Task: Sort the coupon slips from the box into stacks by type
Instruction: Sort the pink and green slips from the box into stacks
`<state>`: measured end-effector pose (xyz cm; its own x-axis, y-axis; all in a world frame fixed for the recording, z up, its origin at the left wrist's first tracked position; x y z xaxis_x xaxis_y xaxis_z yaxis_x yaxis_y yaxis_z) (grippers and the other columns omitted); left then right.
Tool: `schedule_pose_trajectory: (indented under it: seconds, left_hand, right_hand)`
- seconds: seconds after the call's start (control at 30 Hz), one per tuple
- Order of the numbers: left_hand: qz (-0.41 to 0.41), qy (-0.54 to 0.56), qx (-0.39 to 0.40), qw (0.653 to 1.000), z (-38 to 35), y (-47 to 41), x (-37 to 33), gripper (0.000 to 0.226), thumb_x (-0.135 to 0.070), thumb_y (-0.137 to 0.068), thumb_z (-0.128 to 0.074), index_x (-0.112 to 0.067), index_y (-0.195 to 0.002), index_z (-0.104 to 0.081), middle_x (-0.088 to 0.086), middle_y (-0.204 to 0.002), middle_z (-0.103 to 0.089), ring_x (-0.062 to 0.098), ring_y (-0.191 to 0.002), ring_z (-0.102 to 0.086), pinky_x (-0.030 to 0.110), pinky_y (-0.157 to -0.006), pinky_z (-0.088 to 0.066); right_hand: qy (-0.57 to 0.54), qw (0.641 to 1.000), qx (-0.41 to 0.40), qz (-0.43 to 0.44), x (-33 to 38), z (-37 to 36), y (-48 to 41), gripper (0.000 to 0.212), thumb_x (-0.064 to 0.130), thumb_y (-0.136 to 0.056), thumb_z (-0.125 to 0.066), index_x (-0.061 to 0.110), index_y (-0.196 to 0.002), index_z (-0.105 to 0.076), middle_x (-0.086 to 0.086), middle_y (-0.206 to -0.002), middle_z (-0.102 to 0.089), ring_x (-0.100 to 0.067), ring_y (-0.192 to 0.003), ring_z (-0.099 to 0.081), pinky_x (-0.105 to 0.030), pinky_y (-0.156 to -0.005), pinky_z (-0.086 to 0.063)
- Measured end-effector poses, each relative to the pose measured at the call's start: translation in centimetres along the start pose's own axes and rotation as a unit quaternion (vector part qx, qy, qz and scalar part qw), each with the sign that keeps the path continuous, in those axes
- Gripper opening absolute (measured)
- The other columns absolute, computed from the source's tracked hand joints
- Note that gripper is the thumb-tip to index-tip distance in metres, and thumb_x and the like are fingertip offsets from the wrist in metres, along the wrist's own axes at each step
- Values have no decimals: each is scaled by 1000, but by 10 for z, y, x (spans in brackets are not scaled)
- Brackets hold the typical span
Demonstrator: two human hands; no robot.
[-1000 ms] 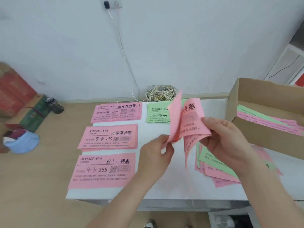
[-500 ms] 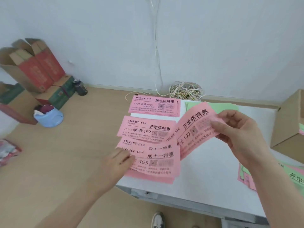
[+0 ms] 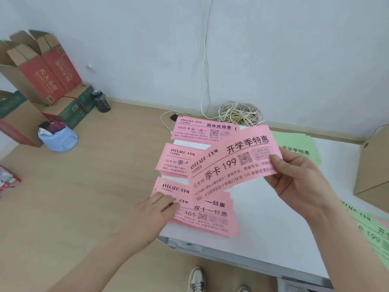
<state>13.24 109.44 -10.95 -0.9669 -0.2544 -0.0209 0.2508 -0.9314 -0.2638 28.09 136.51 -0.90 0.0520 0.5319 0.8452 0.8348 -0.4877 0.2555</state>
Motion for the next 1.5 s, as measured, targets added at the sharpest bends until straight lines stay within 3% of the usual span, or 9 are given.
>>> schedule_pose_trajectory:
  seconds: [0.3, 0.4, 0.47, 0.6, 0.7, 0.9, 1.17, 1.33, 1.5]
  left_hand:
    - [50, 44, 154, 986, -11, 18, 7, 62, -17, -44, -70, -18, -106, -68, -3, -114, -64, 16, -106, -53, 28, -72, -56]
    - [145, 127, 135, 972, 0, 12, 6, 58, -17, -71, -48, -23, -128, -55, -13, -137, -49, 6, -125, -38, 31, -96, -49]
    - [298, 321, 95, 894, 14, -7, 0, 39, -20, -95, -40, -28, -132, -52, -20, -135, -48, 1, -124, -42, 26, -103, -40]
    - [424, 687, 3, 591, 31, -47, -25, 35, -35, -84, -60, -23, -116, -60, -7, -105, -71, 9, -99, -66, 31, -85, -54]
    - [460, 737, -71, 490, 31, -58, -34, 36, -23, -73, -69, -14, -108, -65, 2, -89, -74, 15, -79, -70, 30, -69, -55]
    - [491, 559, -115, 658, 42, -54, -21, 16, -6, -76, -76, -21, -82, -74, 2, -74, -74, 15, -66, -70, 31, -65, -54]
    - [466, 522, -69, 711, 28, -47, -10, 24, 1, -84, -67, -23, -82, -73, -8, -75, -74, 6, -69, -69, 16, -62, -52]
    - [280, 276, 205, 897, 4, -22, 3, 59, -47, -69, -77, -46, -123, -54, -33, -137, -34, -6, -130, -29, 26, -110, -29]
    - [203, 141, 253, 935, -5, -16, 2, 80, -75, -69, -50, -45, -141, -31, -19, -154, -9, 7, -142, -4, 33, -117, -9]
  right_hand:
    - [-18, 998, -7, -66, -18, -9, -5, 23, 3, -80, -55, -1, -89, -75, -17, -92, -73, -20, -77, -72, -24, -64, -58]
    - [-36, 997, -7, -73, -23, -11, -5, 23, 3, -80, -55, -1, -90, -75, -18, -94, -73, -21, -78, -72, -24, -64, -58]
    - [-58, 995, -1, -75, -24, -15, -3, 24, 3, -80, -53, -2, -91, -75, -18, -95, -73, -21, -80, -72, -24, -64, -58]
    - [-91, 992, 10, -85, -30, -21, 0, 26, 1, -81, -51, -4, -92, -74, -19, -97, -73, -23, -82, -73, -24, -63, -58]
    - [-46, 995, 3, -91, -34, -17, 0, 22, 3, -79, -56, -3, -90, -74, -19, -92, -73, -22, -74, -72, -25, -59, -58]
    - [252, 964, -31, -82, -35, 6, 4, 13, 12, -86, -64, 7, -92, -73, -9, -87, -74, -13, -71, -62, -25, -62, -46]
    - [454, 880, -136, -20, -46, 18, 3, 12, 6, -86, -69, 11, -76, -73, -3, -59, -70, -8, -47, -61, -14, -50, -44]
    - [408, 890, -201, -32, -52, 34, -3, 11, 15, -84, -72, 9, -75, -73, -5, -55, -68, -9, -42, -56, -22, -51, -39]
    - [363, 908, -199, -59, -64, 24, -30, 23, 18, -85, -72, 1, -70, -69, -8, -54, -65, -12, -38, -48, -18, -46, -41]
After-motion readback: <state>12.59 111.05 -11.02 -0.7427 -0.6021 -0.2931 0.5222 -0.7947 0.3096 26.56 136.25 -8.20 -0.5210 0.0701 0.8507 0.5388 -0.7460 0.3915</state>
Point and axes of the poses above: each hand's wrist, its own y-axis away from the middle knuckle, its own z-axis out of the back of the hand, x = y × z, the point moved 1 cm from there along -y, towards the middle knuckle
